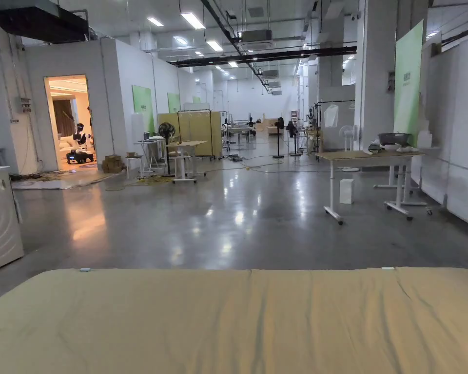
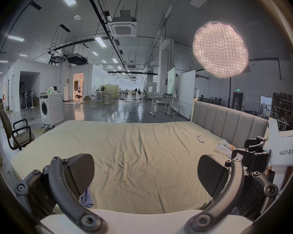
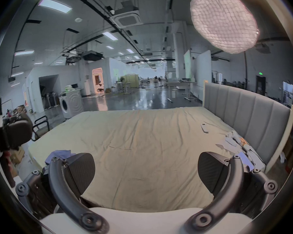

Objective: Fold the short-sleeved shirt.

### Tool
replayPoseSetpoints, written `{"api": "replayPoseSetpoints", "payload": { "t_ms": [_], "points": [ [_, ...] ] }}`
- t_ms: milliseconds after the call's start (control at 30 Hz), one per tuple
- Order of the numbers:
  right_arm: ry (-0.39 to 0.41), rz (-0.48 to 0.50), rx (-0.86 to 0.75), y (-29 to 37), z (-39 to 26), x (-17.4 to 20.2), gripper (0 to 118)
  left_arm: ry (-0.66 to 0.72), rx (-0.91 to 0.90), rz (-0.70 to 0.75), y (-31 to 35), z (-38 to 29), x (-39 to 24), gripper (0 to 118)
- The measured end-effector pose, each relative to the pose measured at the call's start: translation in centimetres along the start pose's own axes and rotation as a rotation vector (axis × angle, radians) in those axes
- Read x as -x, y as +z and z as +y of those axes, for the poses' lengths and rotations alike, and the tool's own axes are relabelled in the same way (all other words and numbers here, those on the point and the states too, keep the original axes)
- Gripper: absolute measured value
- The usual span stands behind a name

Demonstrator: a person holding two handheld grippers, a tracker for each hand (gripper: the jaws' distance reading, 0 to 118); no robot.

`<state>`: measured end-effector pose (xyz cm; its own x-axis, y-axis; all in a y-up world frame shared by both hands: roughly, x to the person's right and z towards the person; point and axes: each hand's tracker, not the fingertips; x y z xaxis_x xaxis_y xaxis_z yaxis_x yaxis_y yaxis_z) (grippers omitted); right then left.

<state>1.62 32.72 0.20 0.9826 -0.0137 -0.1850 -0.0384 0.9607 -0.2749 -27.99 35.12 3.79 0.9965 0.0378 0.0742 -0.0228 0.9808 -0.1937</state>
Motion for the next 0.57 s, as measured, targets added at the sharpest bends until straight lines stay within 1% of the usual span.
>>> {"api": "replayPoseSetpoints", "payload": {
  "t_ms": [33, 67, 100, 133, 200, 267, 300, 400, 567],
  "points": [
    [0.028, 0.036, -0.015, -0.3, 0.0, -0.1, 118, -0.002, 0.005, 0.004, -0.3, 0.0, -0.1, 118],
    [0.044, 0.048, -0.057, -0.3, 0.0, -0.3, 118, -0.005, 0.014, 0.01, -0.5, -0.1, -0.1, 118],
    [0.077, 0.061, -0.098, -0.2, 0.1, -0.4, 118, -0.007, 0.019, 0.02, -0.8, -0.2, -0.2, 118],
    [0.09, 0.086, -0.132, -0.3, 0.0, -0.6, 118, -0.009, 0.021, 0.027, -1.0, -0.3, -0.3, 118],
    [0.097, 0.065, -0.155, -0.5, 0.3, -0.8, 118, -0.013, 0.027, 0.032, -1.3, -0.5, -0.2, 118],
    [0.094, 0.045, -0.159, -0.9, 0.8, -1.0, 118, -0.015, 0.032, 0.038, -1.6, -0.6, -0.3, 118],
    [0.055, 0.039, -0.133, -1.1, 0.8, -1.2, 118, -0.016, 0.031, 0.04, -1.7, -0.7, -0.3, 118],
    [0.023, 0.052, -0.13, -1.7, 1.0, -1.6, 118, -0.023, 0.033, 0.046, -2.1, -0.7, -0.4, 118],
    [0.02, 0.054, -0.119, -2.3, 0.8, -1.8, 118, -0.032, 0.025, 0.06, -2.5, -1.1, -0.4, 118]
  ]
}}
